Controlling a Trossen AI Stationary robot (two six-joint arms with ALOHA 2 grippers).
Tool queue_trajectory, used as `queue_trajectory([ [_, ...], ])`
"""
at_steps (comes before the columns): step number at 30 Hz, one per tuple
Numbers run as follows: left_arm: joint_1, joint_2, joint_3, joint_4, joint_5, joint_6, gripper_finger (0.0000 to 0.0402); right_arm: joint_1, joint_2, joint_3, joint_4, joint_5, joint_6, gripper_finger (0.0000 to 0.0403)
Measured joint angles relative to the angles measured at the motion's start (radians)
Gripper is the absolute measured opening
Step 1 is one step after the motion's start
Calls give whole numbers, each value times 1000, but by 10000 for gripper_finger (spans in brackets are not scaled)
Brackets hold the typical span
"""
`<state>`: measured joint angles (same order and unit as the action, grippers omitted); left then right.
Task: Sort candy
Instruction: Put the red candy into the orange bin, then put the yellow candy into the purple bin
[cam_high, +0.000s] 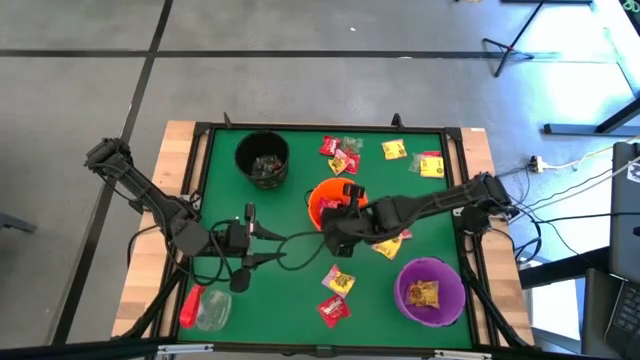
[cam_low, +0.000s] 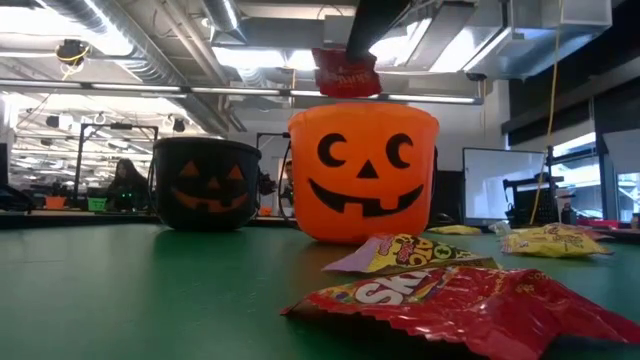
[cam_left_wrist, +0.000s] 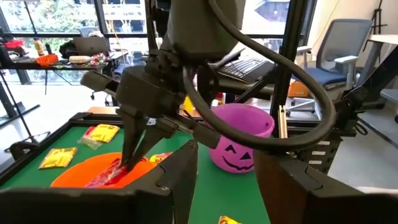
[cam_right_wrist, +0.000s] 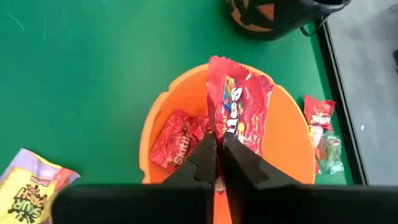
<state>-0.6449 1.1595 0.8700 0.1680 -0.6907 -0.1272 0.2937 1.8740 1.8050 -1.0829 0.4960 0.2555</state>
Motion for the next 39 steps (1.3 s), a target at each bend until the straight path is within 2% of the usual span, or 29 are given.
queue_trajectory([
  [7, 0, 0, 0, -2, -6, -1, 149, -7, -5, 0, -37, 17, -25, 77],
  [12, 0, 0, 0, -2, -7, -4, 149, -16, -25, -59, -12, 25, -28, 89],
  [17, -4, 0, 0, -14, -5, -45, 149, -28, -171, -306, 187, -9, -12, 81],
  [23, -6, 0, 0, -50, -36, -50, 149, -24, -492, -642, 448, -49, 80, 76],
  [26, -6, 0, 0, -52, -66, -49, 149, -7, -636, -802, 693, -160, 142, 76],
  [28, -6, 0, 0, -53, -86, -49, 149, 31, -677, -896, 919, -260, 159, 76],
  [30, -6, 0, 0, -57, -104, -48, 149, 102, -678, -962, 1086, -298, 153, 76],
  [32, -6, 0, 0, -57, -113, -49, 149, 175, -643, -991, 1168, -275, 126, 76],
  [36, -6, 0, 0, -63, -112, -53, 149, 296, -523, -988, 1216, -180, 103, 76],
  [39, -6, 0, 0, -71, -112, -55, 149, 360, -421, -954, 1254, -166, 95, 76],
])
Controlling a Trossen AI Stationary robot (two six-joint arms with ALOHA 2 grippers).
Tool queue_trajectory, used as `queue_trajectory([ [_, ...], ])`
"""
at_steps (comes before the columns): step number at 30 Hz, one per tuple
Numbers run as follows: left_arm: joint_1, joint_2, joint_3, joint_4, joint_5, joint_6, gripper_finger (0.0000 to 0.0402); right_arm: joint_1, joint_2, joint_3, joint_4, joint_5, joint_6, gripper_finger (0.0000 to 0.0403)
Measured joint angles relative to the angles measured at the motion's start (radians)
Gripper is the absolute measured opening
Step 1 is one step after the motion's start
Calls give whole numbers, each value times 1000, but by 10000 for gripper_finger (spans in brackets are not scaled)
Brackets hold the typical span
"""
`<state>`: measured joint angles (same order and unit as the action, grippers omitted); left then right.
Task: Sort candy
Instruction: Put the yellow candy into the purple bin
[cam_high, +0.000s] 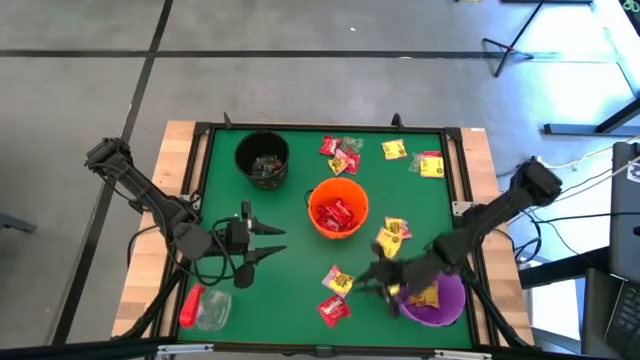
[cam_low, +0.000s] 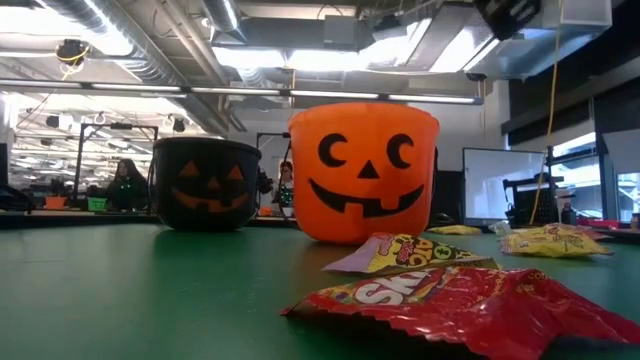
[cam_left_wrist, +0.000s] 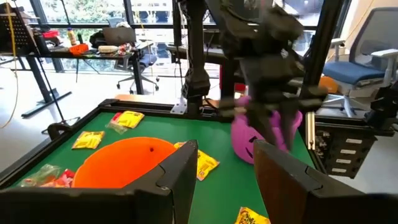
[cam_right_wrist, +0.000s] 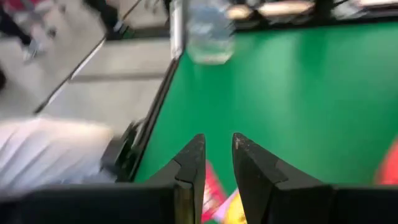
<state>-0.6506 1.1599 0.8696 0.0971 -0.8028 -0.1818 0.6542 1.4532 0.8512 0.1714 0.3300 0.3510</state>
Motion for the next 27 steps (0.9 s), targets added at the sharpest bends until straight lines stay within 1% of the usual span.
queue_trajectory([
  [6, 0, 0, 0, 2, -1, -3, 149, 62, 199, 95, -42, 22, -45, 76],
  [10, 0, 0, 0, 1, -4, -21, 149, 53, 286, 162, -177, 21, 22, 76],
  [14, 0, 0, 0, 1, -11, -21, 149, 22, 349, 193, -257, 17, 75, 84],
  [17, 0, 2, 0, 0, -19, -21, 149, 0, 374, 201, -261, -5, 98, 113],
  [23, 0, 27, 0, 1, -23, -22, 149, -51, 382, 205, -299, -1, 164, 192],
  [27, 0, 53, 0, 1, -27, -22, 149, -89, 385, 204, -343, -5, 203, 219],
])
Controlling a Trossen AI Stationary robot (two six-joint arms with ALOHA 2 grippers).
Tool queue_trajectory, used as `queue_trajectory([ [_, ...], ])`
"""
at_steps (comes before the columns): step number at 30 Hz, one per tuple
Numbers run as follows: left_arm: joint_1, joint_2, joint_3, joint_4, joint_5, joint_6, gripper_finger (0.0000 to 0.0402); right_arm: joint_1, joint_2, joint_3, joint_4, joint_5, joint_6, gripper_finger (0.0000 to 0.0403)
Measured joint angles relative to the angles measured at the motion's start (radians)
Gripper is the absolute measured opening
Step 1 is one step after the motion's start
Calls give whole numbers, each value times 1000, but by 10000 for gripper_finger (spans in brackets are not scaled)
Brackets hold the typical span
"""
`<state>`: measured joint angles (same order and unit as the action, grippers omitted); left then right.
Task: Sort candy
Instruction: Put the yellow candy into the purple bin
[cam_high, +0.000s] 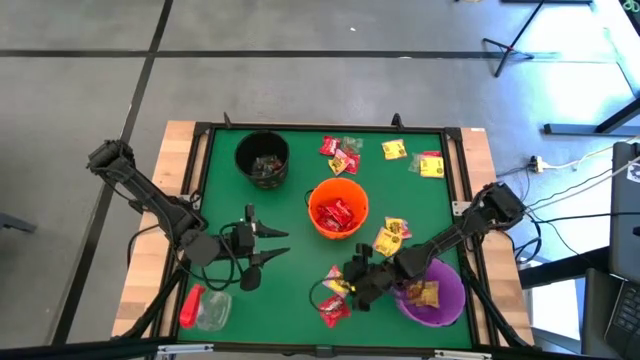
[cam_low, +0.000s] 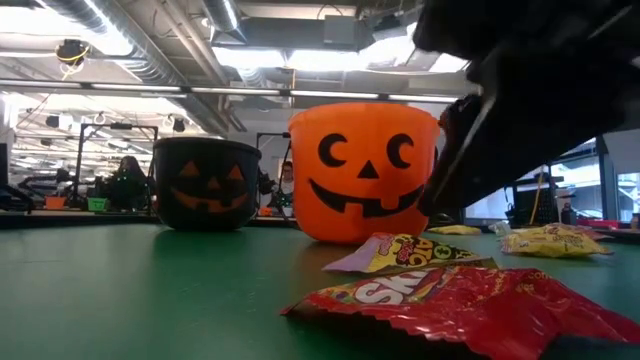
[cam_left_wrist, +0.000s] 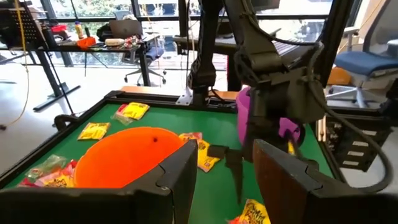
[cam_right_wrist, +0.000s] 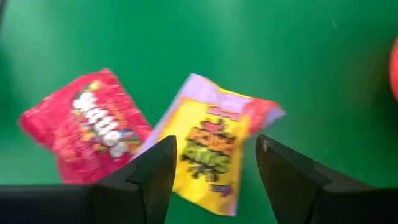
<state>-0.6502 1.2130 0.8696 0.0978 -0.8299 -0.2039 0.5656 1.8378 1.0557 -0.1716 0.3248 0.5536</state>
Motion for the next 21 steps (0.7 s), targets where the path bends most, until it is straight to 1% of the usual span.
queue_trajectory([
  [4, 0, 13, 0, 1, -21, -5, 149, -32, 22, -1, -17, -47, 20, 221],
  [6, 0, 12, 0, 8, -23, -5, 149, -43, 35, 0, 11, -79, 22, 218],
  [9, 0, 13, 0, 24, -24, -2, 149, -44, 58, 0, 12, -108, 26, 208],
  [12, 0, 12, 0, 24, -24, -1, 149, -43, 66, 0, 4, -101, 29, 191],
  [16, 0, 12, 0, 23, -23, 0, 149, -43, 63, 0, -9, -98, 27, 144],
  [21, 0, 12, 0, 23, -23, 0, 149, -43, 62, 16, -21, -121, 4, 59],
])
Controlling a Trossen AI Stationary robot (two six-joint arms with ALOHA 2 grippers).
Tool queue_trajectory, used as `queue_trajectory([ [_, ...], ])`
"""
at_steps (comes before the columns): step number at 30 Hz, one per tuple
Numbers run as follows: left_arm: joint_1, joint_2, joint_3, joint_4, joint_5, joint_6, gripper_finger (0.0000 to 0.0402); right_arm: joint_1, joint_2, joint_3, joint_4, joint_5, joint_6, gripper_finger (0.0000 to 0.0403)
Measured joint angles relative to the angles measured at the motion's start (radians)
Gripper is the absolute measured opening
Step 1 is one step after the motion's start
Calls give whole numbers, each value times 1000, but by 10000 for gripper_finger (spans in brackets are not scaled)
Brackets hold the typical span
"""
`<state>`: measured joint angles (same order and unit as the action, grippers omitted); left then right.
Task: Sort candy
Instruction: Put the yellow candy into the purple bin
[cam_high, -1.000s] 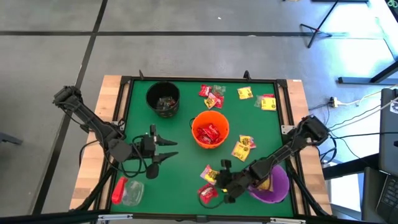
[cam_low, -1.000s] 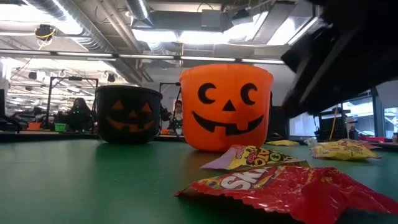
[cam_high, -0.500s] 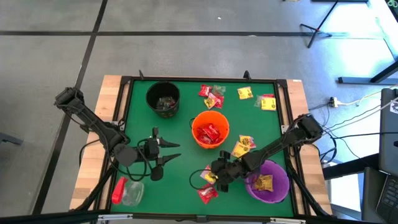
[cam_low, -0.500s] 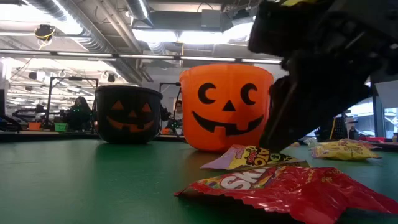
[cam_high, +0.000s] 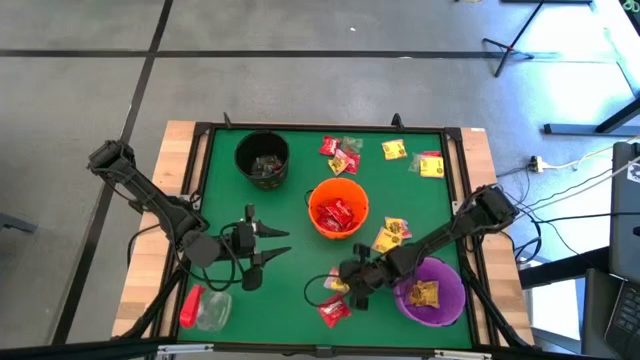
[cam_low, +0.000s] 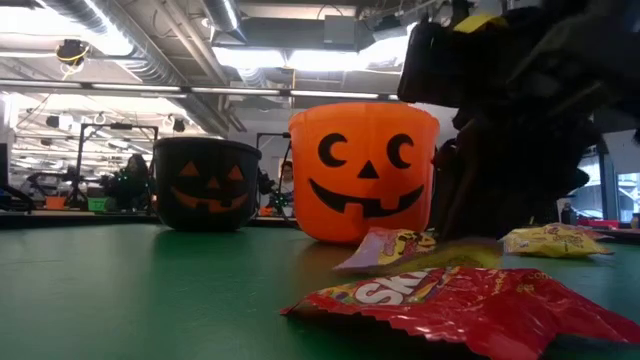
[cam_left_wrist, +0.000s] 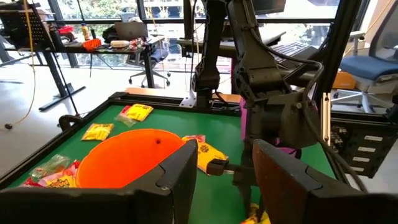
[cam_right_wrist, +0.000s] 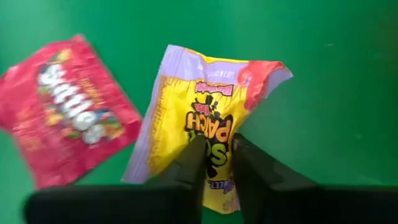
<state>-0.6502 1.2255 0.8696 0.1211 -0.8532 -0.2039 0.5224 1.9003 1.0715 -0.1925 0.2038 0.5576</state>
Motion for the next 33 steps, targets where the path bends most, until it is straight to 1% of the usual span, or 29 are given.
queue_trajectory([
  [2, 0, 0, 0, 0, 0, 0, 149, 0, 0, 11, -9, -14, -12, 27],
  [4, 0, 0, 0, 0, 1, 0, 149, 1, 0, 35, -30, -17, -16, 12],
  [7, 0, 0, 0, 0, 1, 0, 149, 1, 0, 86, -97, -17, -20, 24],
  [9, 0, 0, 0, 0, 1, 0, 149, 1, 0, 137, -170, -13, -41, 37],
  [11, 0, 0, 0, 0, 1, 0, 149, 2, 0, 205, -257, -14, -59, 41],
  [15, 0, 0, 0, 0, 1, 0, 149, 30, 0, 361, -456, -19, -90, 30],
  [17, 0, 0, 0, -2, 2, 0, 149, 58, -1, 443, -525, -20, -115, 22],
  [20, 0, 0, 0, -12, 2, 0, 149, 117, -27, 531, -596, 23, -150, 17],
  [21, 0, 0, 0, -14, 2, 0, 149, 139, -44, 548, -612, 52, -161, 17],
  [24, 0, -1, 0, -16, 2, -1, 149, 206, -115, 553, -669, 144, -149, 24],
  [27, 0, -1, 0, -16, 2, -4, 149, 281, -204, 526, -737, 258, -67, 30],
  [30, 0, -1, 0, -12, 2, -5, 149, 359, -301, 463, -800, 359, 66, 30],
  [33, 0, -1, 0, -8, 5, -6, 149, 444, -390, 370, -869, 413, 255, 29],
])
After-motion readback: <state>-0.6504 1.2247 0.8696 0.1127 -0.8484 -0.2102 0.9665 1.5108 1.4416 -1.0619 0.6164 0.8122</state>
